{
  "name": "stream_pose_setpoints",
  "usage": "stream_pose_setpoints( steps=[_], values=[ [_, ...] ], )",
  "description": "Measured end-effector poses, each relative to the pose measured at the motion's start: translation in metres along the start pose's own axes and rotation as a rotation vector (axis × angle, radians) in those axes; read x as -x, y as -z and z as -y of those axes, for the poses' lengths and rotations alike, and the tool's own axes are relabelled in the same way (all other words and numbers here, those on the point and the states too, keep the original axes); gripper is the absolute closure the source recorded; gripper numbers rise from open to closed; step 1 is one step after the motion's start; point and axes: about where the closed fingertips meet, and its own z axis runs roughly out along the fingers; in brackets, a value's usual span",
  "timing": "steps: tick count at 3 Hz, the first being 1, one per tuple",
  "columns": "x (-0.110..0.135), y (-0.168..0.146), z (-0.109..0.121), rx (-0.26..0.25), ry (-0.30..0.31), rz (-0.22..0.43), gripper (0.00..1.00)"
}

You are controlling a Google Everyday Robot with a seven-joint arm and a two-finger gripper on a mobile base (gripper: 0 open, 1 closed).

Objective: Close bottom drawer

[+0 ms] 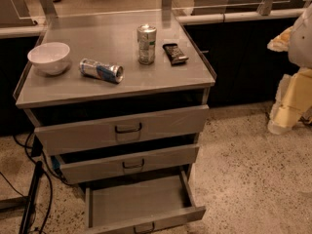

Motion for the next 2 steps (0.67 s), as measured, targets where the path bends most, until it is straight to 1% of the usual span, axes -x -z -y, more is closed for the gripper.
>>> stream_pose_setpoints(
  steps=[1, 2],
  values=[
    [0.0000, 0.0000, 0.0000, 0.000, 0.000, 0.000, 0.00],
    [0.0000, 0.0000, 0.0000, 0.000, 0.000, 0.000, 0.16]
  ],
)
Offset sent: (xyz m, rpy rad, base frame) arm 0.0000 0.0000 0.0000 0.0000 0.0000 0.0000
